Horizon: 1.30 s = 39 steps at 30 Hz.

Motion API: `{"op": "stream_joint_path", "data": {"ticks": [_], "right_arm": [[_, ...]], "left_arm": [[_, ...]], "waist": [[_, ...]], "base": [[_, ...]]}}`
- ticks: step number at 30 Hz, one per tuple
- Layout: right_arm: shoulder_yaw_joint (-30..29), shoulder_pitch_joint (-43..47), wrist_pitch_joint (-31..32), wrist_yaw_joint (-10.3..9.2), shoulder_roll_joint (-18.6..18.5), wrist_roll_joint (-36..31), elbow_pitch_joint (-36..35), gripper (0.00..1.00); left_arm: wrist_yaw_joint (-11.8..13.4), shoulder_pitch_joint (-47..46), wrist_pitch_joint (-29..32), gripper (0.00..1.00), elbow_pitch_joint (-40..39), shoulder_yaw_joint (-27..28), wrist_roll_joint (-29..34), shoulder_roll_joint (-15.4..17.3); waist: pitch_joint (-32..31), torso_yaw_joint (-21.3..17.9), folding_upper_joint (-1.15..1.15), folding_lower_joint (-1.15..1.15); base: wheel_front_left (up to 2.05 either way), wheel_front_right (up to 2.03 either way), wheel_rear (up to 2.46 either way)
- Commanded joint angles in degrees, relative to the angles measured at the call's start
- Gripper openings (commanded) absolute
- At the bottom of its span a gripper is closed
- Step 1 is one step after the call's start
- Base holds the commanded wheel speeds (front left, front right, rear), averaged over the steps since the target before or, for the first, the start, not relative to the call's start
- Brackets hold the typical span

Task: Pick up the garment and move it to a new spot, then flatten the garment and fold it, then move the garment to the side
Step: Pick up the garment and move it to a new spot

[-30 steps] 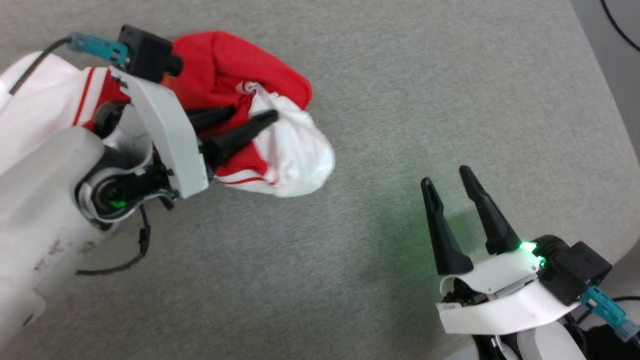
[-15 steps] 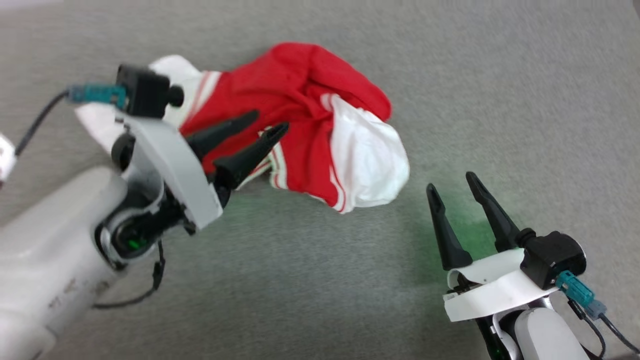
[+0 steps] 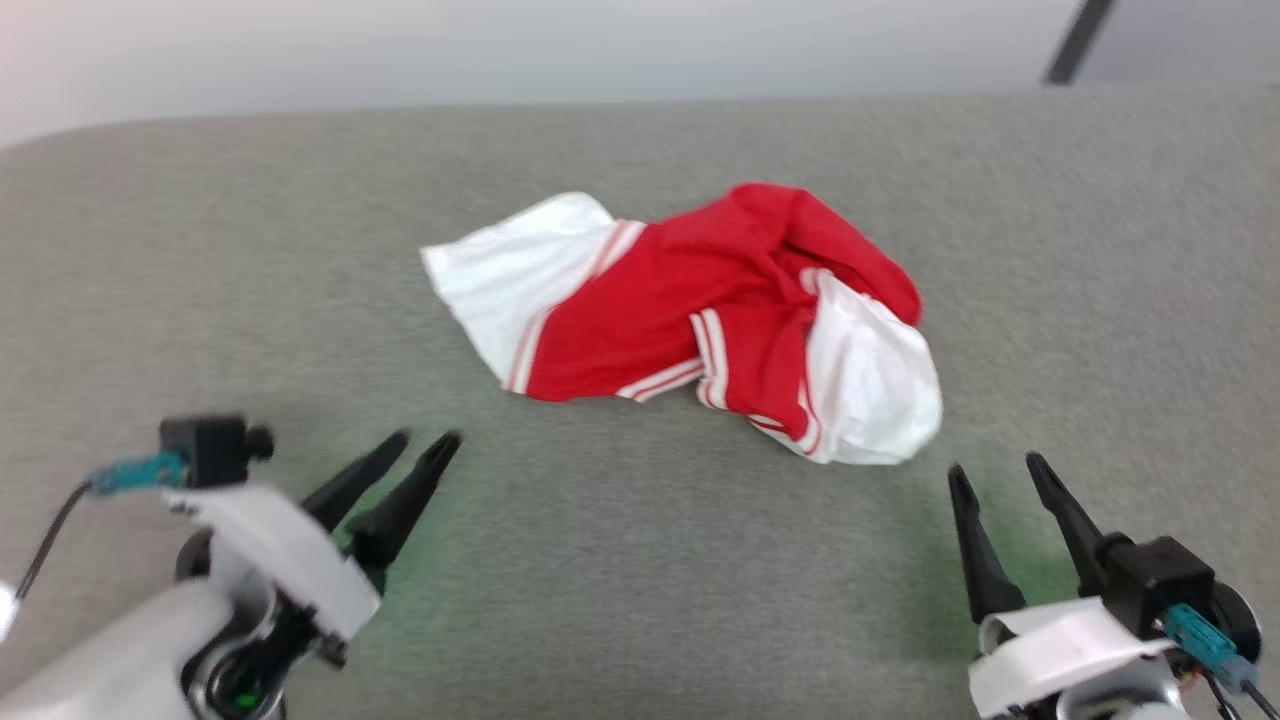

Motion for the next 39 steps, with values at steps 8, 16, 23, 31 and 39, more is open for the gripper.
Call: {"op": "stream_joint_path", "data": {"ticks": [8, 16, 23, 31, 39], "right_arm": [[-4.9, 8.4, 4.4, -0.02, -0.1, 1.0, -5.7, 1.00], [-7.5, 11.9, 6.5, -0.02, 0.0, 1.4, -9.7, 1.00], [-8.0, 11.4, 6.2, -0.02, 0.0, 2.3, -10.3, 1.00], [-7.5, 9.2, 4.7, -0.02, 0.0, 3.1, -10.2, 1.00], [-6.6, 8.9, 3.1, -0.02, 0.0, 2.8, -8.7, 1.00]], "left_arm": [[0.1, 16.8, -1.4, 1.00, 5.4, 14.6, 4.7, -0.4], [0.1, 30.7, -1.4, 1.00, 7.1, 35.0, 20.8, -4.1], [0.1, 36.8, -1.4, 1.00, 5.0, 47.7, 38.6, -8.2], [0.1, 41.7, -1.4, 1.00, -2.0, 60.1, 57.2, -14.8], [0.1, 45.1, -1.4, 1.00, -4.0, 62.7, 60.4, -18.4]], "waist": [[-9.1, 9.2, 0.00, 0.00], [-10.8, 8.8, 0.00, 0.00], [-11.6, 7.7, 0.00, 0.00], [-12.0, 6.1, 0.00, 0.00], [-11.2, 4.8, 0.00, 0.00]], "base": [[0.00, 0.00, 0.00], [0.00, 0.00, 0.00], [0.00, 0.00, 0.00], [0.00, 0.00, 0.00], [0.00, 0.00, 0.00]]}}
